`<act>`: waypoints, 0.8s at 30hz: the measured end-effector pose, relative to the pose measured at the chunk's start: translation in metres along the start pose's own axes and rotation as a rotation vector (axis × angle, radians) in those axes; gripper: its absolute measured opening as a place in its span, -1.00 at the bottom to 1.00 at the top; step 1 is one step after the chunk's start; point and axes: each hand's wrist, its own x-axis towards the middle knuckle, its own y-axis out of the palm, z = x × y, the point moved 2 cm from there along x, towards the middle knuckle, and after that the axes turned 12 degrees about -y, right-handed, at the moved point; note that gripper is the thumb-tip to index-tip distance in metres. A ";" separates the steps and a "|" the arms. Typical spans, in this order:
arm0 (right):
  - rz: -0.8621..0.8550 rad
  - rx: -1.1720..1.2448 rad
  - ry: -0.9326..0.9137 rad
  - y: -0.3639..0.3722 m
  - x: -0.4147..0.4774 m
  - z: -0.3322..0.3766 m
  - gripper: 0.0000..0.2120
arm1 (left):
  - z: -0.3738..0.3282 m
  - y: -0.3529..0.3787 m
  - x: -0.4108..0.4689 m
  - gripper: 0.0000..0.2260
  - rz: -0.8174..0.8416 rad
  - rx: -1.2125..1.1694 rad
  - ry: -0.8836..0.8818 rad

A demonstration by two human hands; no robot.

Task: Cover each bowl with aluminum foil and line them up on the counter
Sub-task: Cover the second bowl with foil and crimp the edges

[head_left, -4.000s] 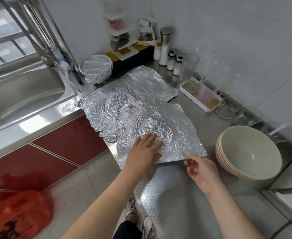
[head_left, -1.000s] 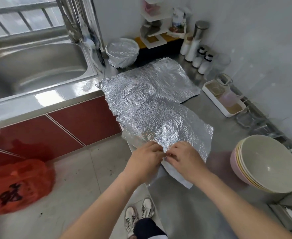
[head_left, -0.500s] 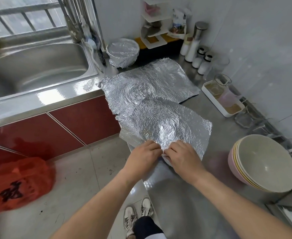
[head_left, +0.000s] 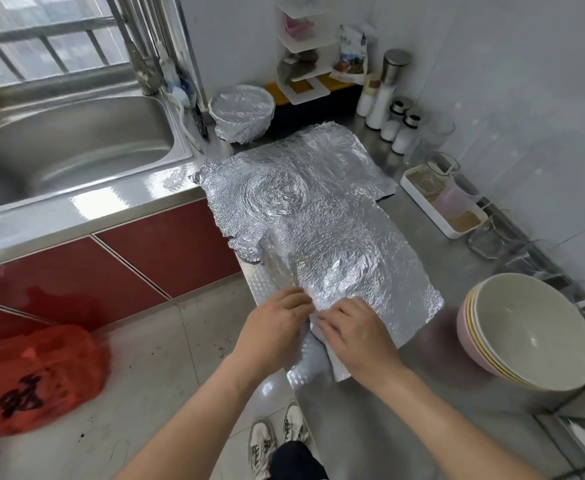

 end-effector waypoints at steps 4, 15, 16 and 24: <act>0.012 0.002 -0.062 -0.013 0.000 -0.014 -0.74 | -0.009 0.004 -0.006 -0.75 0.010 -0.039 0.027; 0.057 -0.140 -0.119 -0.013 -0.010 -0.024 -0.78 | -0.015 0.010 0.014 -0.94 0.007 0.021 0.079; 0.060 -0.140 -0.121 -0.013 -0.010 -0.025 -0.78 | -0.016 0.010 0.015 -0.93 0.013 0.023 0.098; 0.105 -0.137 -0.119 -0.019 -0.011 -0.036 -0.74 | 0.005 0.002 0.023 -0.78 0.058 -0.004 0.091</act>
